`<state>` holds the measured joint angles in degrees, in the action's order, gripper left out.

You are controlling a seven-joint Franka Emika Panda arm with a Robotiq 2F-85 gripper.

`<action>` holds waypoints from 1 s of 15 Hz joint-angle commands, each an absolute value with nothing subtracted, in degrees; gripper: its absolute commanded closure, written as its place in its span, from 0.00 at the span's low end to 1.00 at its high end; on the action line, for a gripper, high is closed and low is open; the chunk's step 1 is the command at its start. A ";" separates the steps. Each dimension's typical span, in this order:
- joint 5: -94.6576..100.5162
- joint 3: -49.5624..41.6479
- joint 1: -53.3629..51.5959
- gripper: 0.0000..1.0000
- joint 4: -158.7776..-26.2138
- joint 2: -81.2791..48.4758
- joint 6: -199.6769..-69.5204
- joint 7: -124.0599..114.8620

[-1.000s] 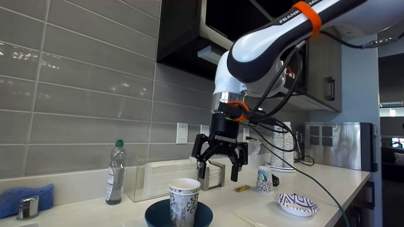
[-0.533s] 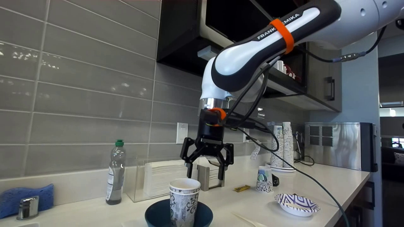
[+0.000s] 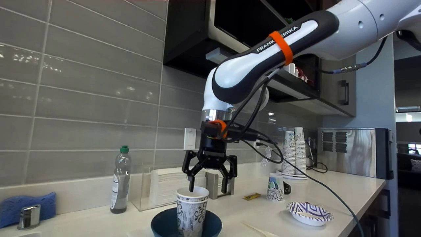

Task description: Remove the paper cups from the blue bowl, put them on the counter, unstack the paper cups and then move the blue bowl to the right

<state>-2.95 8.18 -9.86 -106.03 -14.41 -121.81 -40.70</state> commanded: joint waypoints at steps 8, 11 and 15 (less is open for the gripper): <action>-3.65 7.11 -10.65 0.30 -107.65 -14.01 -123.57 -40.16; -3.94 7.15 -10.58 0.44 -107.78 -14.15 -123.97 -39.88; -4.62 7.24 -10.48 0.43 -108.30 -14.56 -124.92 -39.43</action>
